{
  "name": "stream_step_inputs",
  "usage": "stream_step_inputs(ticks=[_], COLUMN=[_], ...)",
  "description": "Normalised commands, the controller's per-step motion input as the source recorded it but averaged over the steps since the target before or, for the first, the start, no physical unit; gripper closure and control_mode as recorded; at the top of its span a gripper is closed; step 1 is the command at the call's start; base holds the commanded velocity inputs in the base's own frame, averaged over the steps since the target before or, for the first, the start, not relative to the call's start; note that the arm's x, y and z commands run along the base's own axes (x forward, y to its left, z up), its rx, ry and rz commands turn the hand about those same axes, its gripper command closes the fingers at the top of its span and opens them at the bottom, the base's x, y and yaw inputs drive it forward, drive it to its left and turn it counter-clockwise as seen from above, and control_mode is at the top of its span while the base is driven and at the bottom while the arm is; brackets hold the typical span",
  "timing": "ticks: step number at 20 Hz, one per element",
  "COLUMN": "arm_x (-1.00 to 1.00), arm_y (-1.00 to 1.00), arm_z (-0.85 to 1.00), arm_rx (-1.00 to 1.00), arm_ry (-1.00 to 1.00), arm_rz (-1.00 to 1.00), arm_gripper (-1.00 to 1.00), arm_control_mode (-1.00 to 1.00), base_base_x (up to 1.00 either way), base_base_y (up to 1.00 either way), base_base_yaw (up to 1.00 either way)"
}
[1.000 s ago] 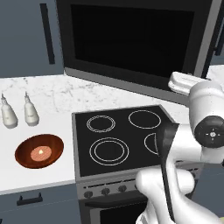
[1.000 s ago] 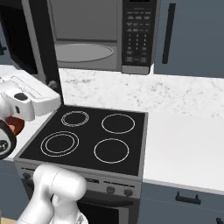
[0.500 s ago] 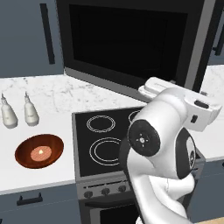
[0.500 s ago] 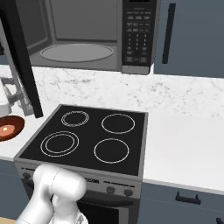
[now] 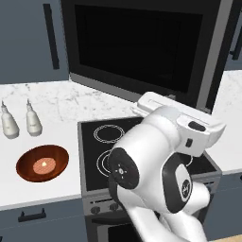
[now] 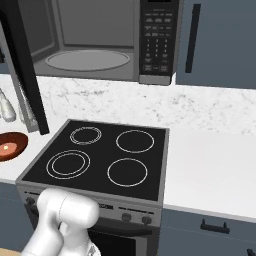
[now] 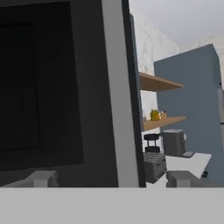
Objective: Open the microwave, place the bowl with waffle inside the microwave, then close the microwave door and turn it on.
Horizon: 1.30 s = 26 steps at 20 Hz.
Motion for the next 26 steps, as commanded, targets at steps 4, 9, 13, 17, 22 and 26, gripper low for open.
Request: stream_step_inputs(ticks=[4, 9, 13, 17, 22, 26], arm_x=[-0.08, -0.32, -0.42, 0.00, 0.41, 1.00], arm_y=[-0.72, -1.00, -0.80, -0.21, -0.16, -0.20], arm_z=[-0.03, -0.04, -0.12, -0.17, -0.17, -0.08], arm_rx=[0.06, 0.14, 0.16, 0.13, 0.16, 0.18], arm_ry=[0.02, 0.00, 0.00, 0.02, 0.00, -0.02], arm_rz=[0.15, 0.43, 0.60, 0.82, 0.82, 0.61], arm_gripper=[-1.00, -1.00, -1.00, -1.00, -1.00, -1.00], arm_control_mode=[-1.00, -1.00, -1.00, -1.00, -1.00, -1.00], base_base_x=[0.00, 0.00, 0.00, 0.00, 0.00, 0.00], base_base_y=[0.00, 0.00, 0.00, 0.00, 0.00, 0.00], base_base_yaw=[0.00, 0.00, 0.00, 0.00, 0.00, 0.00])
